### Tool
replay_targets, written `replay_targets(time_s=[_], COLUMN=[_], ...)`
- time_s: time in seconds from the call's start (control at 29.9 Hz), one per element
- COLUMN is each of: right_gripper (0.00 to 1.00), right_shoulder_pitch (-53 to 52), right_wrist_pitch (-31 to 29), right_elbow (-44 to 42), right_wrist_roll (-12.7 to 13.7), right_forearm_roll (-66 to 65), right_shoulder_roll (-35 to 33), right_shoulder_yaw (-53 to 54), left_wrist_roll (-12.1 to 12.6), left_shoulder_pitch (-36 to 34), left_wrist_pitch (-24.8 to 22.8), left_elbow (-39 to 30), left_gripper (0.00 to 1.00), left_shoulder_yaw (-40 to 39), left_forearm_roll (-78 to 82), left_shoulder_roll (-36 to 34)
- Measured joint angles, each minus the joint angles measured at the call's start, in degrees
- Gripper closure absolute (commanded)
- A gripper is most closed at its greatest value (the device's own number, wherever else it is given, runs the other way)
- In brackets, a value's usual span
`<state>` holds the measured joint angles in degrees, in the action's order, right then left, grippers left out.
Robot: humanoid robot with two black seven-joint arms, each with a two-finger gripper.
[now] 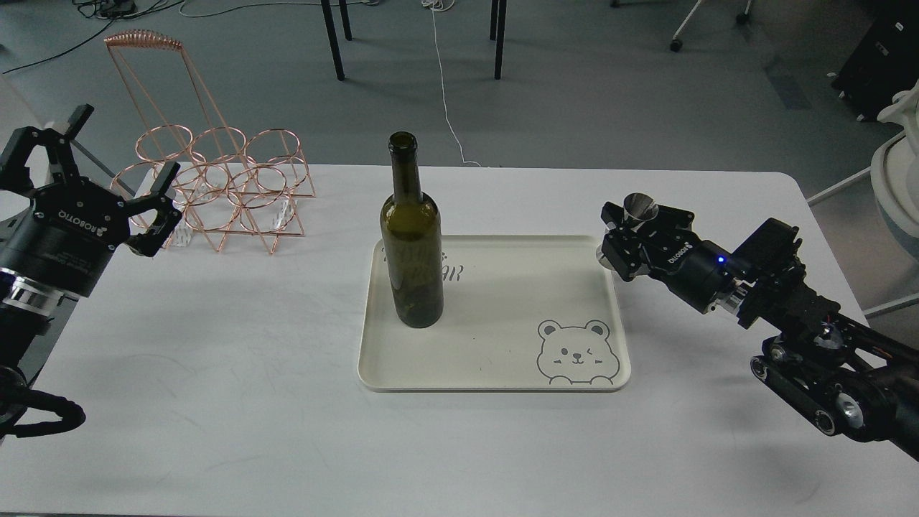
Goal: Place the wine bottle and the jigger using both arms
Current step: 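Carry the jigger off the tray and set it on the table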
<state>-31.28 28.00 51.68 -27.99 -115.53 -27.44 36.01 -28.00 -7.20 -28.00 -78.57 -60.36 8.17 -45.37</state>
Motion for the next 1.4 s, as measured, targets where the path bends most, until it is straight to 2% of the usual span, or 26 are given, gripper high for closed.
replay_targets(time_s=[0.17, 0.3, 0.74, 0.9, 1.2, 1.34, 1.4], right_gripper=[0.89, 0.89, 0.83, 0.71, 0.57, 0.38, 0.2], right_shoulder_pitch=[1.86, 4.38, 8.4, 8.42, 8.32, 8.12, 8.01], right_wrist_pitch=[0.0, 0.0, 0.0, 0.0, 0.0, 0.0, 0.0], right_elbow=[-0.91, -2.37, -9.26, -10.32, -10.55, -10.47, -10.32], right_wrist_roll=[0.0, 0.0, 0.0, -0.01, -0.01, -0.01, -0.01], right_forearm_roll=[10.17, 13.14, 13.67, 13.95, 18.08, 18.65, 18.66], right_shoulder_roll=[-5.64, -8.32, -7.99, -7.33, -6.94, -6.95, -7.25], right_shoulder_yaw=[-0.11, -0.39, -0.57, -0.6, -3.42, -3.97, -4.13], left_wrist_roll=[0.0, 0.0, 0.0, 0.0, 0.0, 0.0, 0.0], left_shoulder_pitch=[0.05, 0.08, 0.37, 0.43, 0.44, 0.51, 0.54], left_wrist_pitch=[0.0, 0.0, 0.0, 0.0, 0.0, 0.0, 0.0], left_elbow=[-0.01, -0.01, -0.31, -0.35, -0.36, -0.36, -0.36], left_gripper=[0.01, 0.01, 0.01, 0.01, 0.01, 0.01, 0.01], left_shoulder_yaw=[-0.03, -0.03, -0.03, -0.03, -0.03, -0.03, -0.03], left_forearm_roll=[0.01, 0.0, 0.05, 0.01, 0.0, 0.02, 0.05], left_shoulder_roll=[-0.21, -0.39, -0.58, -0.67, -0.87, -0.93, -0.94])
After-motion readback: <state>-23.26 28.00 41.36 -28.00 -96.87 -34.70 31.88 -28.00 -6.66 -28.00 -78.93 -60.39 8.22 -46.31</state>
